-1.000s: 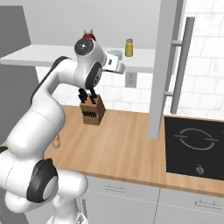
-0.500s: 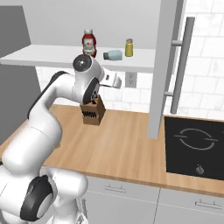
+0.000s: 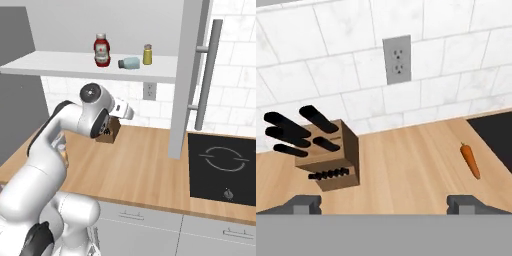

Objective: Put the shaker and condiment bottle from the counter next to their counterparts in the cabinet.

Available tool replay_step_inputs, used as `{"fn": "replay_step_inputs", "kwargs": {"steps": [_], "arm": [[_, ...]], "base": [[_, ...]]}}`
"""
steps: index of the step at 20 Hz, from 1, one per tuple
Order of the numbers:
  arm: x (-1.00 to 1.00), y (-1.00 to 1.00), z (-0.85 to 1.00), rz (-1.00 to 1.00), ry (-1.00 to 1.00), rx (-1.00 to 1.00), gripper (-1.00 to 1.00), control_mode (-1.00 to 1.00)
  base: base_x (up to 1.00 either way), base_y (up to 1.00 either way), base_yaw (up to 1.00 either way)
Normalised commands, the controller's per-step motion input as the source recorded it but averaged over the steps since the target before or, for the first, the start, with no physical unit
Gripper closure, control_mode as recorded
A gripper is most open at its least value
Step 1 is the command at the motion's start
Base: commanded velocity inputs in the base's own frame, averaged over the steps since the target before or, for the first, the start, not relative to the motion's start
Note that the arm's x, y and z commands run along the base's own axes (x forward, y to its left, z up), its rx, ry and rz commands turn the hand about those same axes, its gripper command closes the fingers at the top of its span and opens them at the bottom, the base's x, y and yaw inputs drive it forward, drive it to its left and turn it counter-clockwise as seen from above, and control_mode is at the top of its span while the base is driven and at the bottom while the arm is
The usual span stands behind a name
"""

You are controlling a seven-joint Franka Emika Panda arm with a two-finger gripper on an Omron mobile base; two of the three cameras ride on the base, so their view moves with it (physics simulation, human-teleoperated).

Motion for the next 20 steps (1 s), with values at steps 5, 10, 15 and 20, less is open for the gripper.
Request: {"fn": "replay_step_inputs", "kwargs": {"steps": [5,10,15,20], "arm": [[-0.07,0.29,-0.55,0.0,0.11,0.0,-1.0,-1.0],[-0.14,0.22,-0.52,0.0,0.12,0.0,-1.0,-1.0],[-0.31,0.23,-0.48,0.0,0.07,0.0,-1.0,-1.0],[-0.39,0.28,-0.49,0.0,0.02,0.0,-1.0,-1.0]], "base": [[0.0,0.0,0.0],[0.0,0.0,0.0],[0.0,0.0,0.0],[0.0,0.0,0.0]]}}
